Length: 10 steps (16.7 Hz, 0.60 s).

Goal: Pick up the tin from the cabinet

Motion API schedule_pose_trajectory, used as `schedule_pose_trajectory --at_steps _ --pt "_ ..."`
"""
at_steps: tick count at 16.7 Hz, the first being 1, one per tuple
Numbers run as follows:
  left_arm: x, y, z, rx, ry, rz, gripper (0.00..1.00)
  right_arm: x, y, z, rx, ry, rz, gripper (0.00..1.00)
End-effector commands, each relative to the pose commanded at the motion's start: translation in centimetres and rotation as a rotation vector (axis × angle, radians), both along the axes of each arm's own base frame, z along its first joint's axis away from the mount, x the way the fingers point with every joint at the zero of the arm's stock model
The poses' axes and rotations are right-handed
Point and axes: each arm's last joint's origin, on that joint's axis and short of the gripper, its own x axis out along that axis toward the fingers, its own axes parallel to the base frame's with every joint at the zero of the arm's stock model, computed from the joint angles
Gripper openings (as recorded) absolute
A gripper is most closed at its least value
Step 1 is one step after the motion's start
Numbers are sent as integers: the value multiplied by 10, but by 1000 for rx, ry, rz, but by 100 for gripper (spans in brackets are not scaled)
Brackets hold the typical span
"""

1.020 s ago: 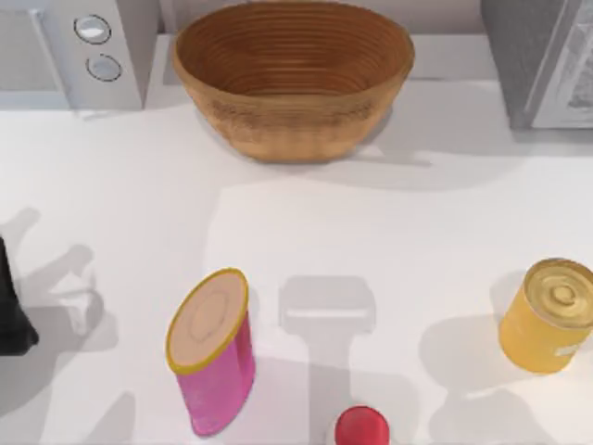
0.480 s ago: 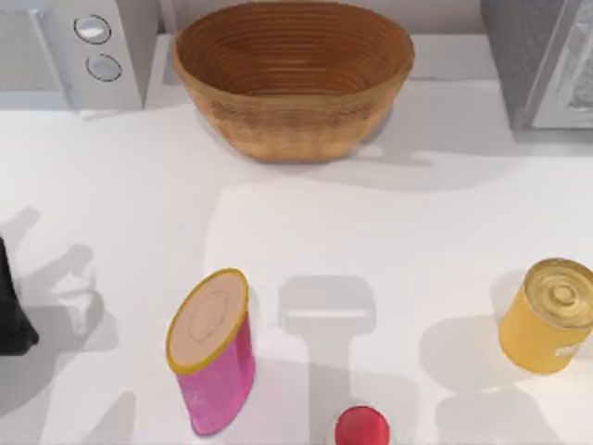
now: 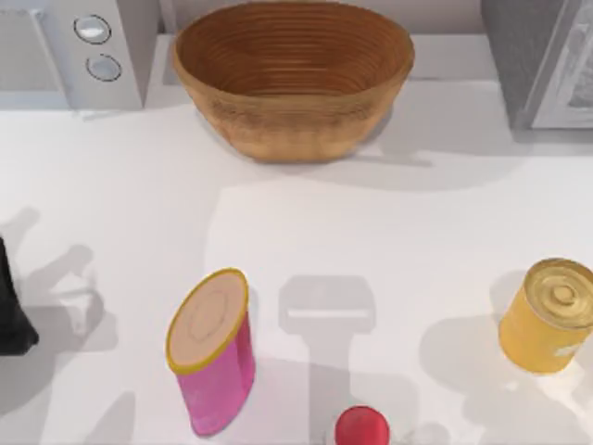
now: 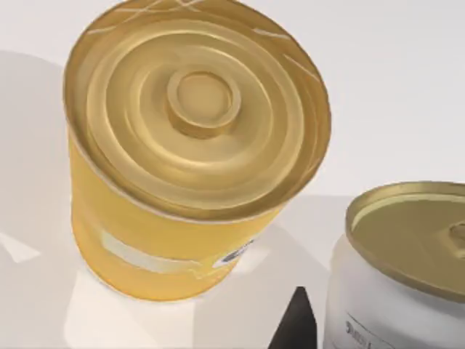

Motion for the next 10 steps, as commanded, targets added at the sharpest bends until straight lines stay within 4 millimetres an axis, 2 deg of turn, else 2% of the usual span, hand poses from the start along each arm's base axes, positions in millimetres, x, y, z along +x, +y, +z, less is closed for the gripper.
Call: schedule_pose_trajectory --at_steps 2,5,8,10 --pt "0 0 0 0 0 0 100 14 -10 1 12 105 173 0" --pt "0 0 0 0 0 0 100 39 -32 -4 131 168 408 0" --pt "0 0 0 0 0 0 100 63 -61 -19 317 102 548 0" --pt "0 0 0 0 0 0 100 76 -83 -34 437 5 569 0"
